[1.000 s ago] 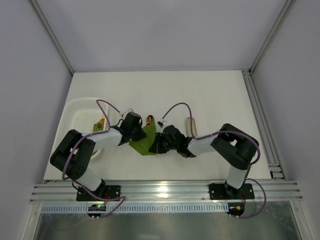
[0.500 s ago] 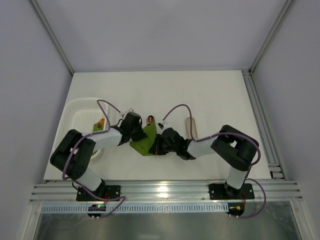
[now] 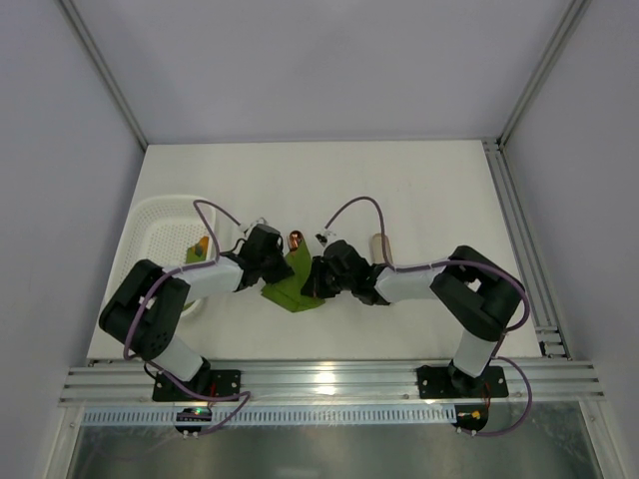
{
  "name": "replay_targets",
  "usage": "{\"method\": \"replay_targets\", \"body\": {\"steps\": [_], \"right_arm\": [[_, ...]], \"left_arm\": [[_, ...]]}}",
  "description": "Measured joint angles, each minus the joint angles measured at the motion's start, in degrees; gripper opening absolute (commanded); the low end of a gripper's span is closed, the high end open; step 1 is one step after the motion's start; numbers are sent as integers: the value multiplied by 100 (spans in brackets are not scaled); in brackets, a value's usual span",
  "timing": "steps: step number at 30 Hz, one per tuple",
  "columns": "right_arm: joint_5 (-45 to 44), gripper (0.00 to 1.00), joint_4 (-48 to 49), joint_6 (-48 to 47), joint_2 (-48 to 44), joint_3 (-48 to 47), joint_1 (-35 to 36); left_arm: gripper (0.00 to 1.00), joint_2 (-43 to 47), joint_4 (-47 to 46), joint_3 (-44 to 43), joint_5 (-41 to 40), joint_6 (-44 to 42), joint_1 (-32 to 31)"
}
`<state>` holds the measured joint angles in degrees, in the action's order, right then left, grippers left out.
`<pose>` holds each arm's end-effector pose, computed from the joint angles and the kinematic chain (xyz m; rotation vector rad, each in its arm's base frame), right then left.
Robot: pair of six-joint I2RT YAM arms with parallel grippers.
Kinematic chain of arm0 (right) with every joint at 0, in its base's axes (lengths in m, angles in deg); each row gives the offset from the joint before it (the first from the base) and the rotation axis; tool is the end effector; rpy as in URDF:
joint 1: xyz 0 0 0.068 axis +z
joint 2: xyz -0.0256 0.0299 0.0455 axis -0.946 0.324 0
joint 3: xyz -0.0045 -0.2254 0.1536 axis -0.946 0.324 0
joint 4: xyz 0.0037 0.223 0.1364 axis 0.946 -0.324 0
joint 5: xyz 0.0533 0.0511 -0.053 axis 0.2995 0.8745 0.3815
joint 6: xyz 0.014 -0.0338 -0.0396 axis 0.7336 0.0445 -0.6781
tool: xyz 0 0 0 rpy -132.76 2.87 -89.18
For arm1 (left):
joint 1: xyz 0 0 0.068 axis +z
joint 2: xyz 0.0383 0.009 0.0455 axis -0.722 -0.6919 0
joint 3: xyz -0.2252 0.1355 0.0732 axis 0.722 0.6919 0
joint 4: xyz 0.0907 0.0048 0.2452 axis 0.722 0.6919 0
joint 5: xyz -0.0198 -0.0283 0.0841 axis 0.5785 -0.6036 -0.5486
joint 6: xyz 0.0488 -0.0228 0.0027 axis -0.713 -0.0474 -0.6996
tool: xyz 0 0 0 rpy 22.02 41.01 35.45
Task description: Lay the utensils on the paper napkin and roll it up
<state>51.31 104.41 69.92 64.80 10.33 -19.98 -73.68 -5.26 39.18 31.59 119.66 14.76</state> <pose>0.2090 0.2676 0.1354 -0.2701 2.4316 0.9883 0.2487 -0.1511 0.1426 -0.5684 2.5014 -0.6070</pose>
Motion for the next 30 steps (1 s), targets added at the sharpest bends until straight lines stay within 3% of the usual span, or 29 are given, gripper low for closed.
{"method": "replay_targets", "body": {"steps": [25, 28, 30], "right_arm": [[155, 4, -297, -330, 737, -876, -245], [116, 4, -302, -286, 739, -883, -245], [63, 4, -297, -214, 739, -881, -245]], "left_arm": [[0, 61, 48, 33, 20, -33, 0], [5, 120, 164, 28, -22, -127, -2], [19, 275, 424, 28, -125, -205, -7]]}}
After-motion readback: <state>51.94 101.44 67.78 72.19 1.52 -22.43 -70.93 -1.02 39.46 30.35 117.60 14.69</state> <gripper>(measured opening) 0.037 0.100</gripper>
